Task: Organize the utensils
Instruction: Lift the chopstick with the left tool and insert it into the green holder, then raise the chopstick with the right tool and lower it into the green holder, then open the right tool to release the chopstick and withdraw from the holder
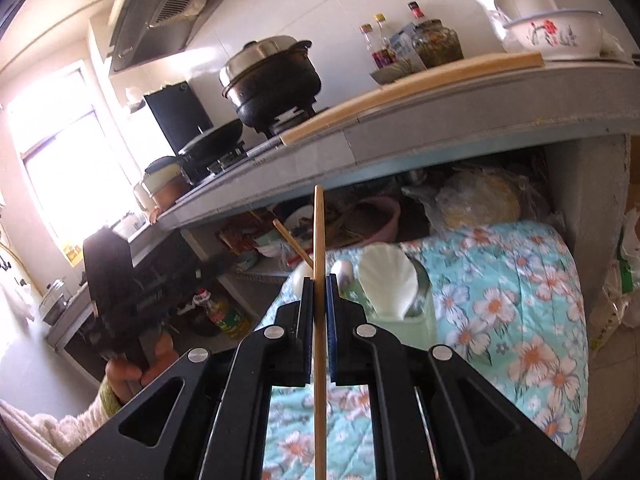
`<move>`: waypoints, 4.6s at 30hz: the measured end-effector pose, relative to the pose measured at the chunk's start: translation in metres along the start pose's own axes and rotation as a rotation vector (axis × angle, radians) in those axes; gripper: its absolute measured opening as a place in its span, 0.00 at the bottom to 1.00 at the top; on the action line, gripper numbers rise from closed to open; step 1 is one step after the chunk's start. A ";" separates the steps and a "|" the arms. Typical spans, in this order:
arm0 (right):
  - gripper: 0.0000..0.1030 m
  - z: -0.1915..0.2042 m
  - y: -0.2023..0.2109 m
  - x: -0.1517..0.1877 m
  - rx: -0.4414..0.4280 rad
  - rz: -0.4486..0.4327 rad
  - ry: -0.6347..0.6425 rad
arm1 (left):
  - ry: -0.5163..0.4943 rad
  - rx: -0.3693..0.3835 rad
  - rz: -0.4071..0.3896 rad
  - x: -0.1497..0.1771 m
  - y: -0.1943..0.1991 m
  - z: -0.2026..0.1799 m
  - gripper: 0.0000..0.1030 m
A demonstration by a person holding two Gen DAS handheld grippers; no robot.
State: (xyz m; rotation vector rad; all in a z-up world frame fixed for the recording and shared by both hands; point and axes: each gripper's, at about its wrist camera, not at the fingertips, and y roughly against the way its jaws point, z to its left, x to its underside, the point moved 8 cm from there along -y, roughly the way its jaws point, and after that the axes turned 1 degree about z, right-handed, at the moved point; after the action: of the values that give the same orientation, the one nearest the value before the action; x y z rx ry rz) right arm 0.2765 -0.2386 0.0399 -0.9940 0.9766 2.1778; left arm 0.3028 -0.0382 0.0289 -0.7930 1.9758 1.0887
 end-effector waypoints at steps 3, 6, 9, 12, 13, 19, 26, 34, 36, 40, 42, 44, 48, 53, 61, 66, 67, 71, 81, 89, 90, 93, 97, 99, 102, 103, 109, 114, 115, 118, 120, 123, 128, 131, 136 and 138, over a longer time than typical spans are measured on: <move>0.06 0.013 -0.013 -0.034 0.005 -0.094 0.049 | 0.001 -0.028 -0.002 0.018 0.018 0.011 0.53; 0.06 0.025 -0.028 -0.062 -0.017 -0.153 0.068 | 0.014 -0.052 -0.013 0.034 0.036 0.023 0.61; 0.06 0.038 -0.042 -0.087 -0.017 -0.216 0.106 | 0.026 -0.074 -0.016 0.048 0.051 0.035 0.67; 0.06 0.045 -0.055 -0.104 -0.002 -0.268 0.142 | 0.023 -0.100 -0.007 0.060 0.059 0.045 0.69; 0.06 0.046 -0.060 -0.107 0.003 -0.279 0.146 | 0.021 -0.107 -0.003 0.063 0.060 0.048 0.69; 0.06 0.043 -0.103 -0.108 0.072 -0.272 0.196 | 0.036 -0.122 0.005 0.074 0.065 0.061 0.70; 0.06 0.026 -0.146 -0.088 0.174 -0.196 0.270 | 0.047 -0.144 0.010 0.079 0.064 0.072 0.70; 0.06 0.014 -0.160 -0.069 0.207 -0.127 0.295 | 0.057 -0.152 0.004 0.081 0.065 0.079 0.70; 0.06 0.015 -0.161 -0.064 0.208 -0.111 0.312 | 0.058 -0.153 0.003 0.082 0.065 0.080 0.70; 0.06 0.018 -0.158 -0.055 0.205 -0.091 0.342 | 0.061 -0.150 0.003 0.082 0.066 0.079 0.70; 0.07 0.020 -0.153 -0.052 0.203 -0.093 0.357 | 0.064 -0.149 0.002 0.082 0.066 0.079 0.70; 0.07 0.022 -0.150 -0.052 0.207 -0.102 0.368 | 0.066 -0.148 0.003 0.083 0.066 0.078 0.70; 0.07 0.022 -0.152 -0.058 0.229 -0.120 0.365 | 0.066 -0.145 0.001 0.083 0.066 0.077 0.70; 0.07 0.020 -0.165 -0.058 0.251 -0.117 0.366 | 0.067 -0.152 0.004 0.085 0.068 0.078 0.70; 0.07 0.024 -0.169 -0.046 0.254 -0.091 0.404 | 0.085 -0.165 0.005 0.088 0.071 0.086 0.70; 0.07 0.019 -0.154 -0.049 0.232 -0.095 0.353 | 0.086 -0.159 0.005 0.088 0.071 0.085 0.70; 0.07 0.018 -0.150 -0.049 0.224 -0.094 0.339 | 0.085 -0.157 0.003 0.088 0.071 0.084 0.70; 0.07 0.014 -0.129 -0.049 0.167 -0.080 0.270 | 0.084 -0.152 -0.002 0.088 0.072 0.083 0.70; 0.27 0.016 -0.093 0.011 0.189 0.058 0.487 | 0.095 -0.145 0.006 0.091 0.071 0.086 0.70; 0.27 0.024 -0.111 0.038 0.326 0.131 0.804 | 0.080 -0.143 0.007 0.092 0.069 0.083 0.70; 0.27 0.024 -0.114 0.041 0.340 0.145 0.843 | 0.081 -0.143 0.010 0.092 0.068 0.083 0.70; 0.27 0.023 -0.119 0.046 0.387 0.174 0.947 | 0.081 -0.140 0.012 0.092 0.067 0.084 0.70; 0.27 0.025 -0.123 0.051 0.432 0.212 1.078 | 0.081 -0.137 0.013 0.093 0.066 0.084 0.70; 0.27 0.026 -0.126 0.051 0.440 0.233 1.127 | 0.081 -0.133 0.016 0.093 0.065 0.085 0.70; 0.26 0.028 -0.131 0.051 0.449 0.273 1.195 | 0.085 -0.127 0.019 0.094 0.063 0.085 0.70; 0.26 0.028 -0.132 0.051 0.452 0.288 1.214 | 0.085 -0.125 0.020 0.095 0.062 0.085 0.70; 0.19 0.026 -0.141 0.053 0.459 0.359 1.278 | 0.086 -0.116 0.023 0.097 0.061 0.088 0.70; 0.15 0.022 -0.147 0.055 0.466 0.386 1.294 | 0.087 -0.112 0.026 0.097 0.061 0.089 0.70; 0.15 0.021 -0.148 0.055 0.468 0.390 1.294 | 0.086 -0.111 0.027 0.097 0.061 0.089 0.70; 0.10 0.019 -0.150 0.056 0.471 0.396 1.296 | 0.085 -0.112 0.027 0.097 0.060 0.090 0.70; 0.07 0.019 -0.151 0.056 0.475 0.392 1.298 | 0.087 -0.112 0.027 0.097 0.060 0.089 0.70; 0.06 0.019 -0.150 0.055 0.475 0.383 1.290 | 0.090 -0.110 0.028 0.098 0.060 0.089 0.70; 0.06 0.025 -0.143 0.050 0.450 0.354 1.246 | 0.088 -0.109 0.028 0.097 0.061 0.089 0.70; 0.06 0.030 -0.134 0.041 0.429 0.317 1.180 | 0.090 -0.105 0.028 0.098 0.061 0.089 0.70; 0.06 0.042 -0.109 0.017 0.373 0.226 1.025 | 0.094 -0.100 0.025 0.098 0.062 0.086 0.70; 0.06 0.046 -0.096 0.005 0.346 0.178 0.948 | 0.098 -0.097 0.024 0.097 0.063 0.085 0.70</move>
State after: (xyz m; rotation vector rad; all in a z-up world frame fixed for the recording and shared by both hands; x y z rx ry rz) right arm 0.3238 -0.1449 0.0204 -1.8487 1.8287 1.5128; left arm 0.2265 0.0486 -0.0564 -0.8913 2.0305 1.1881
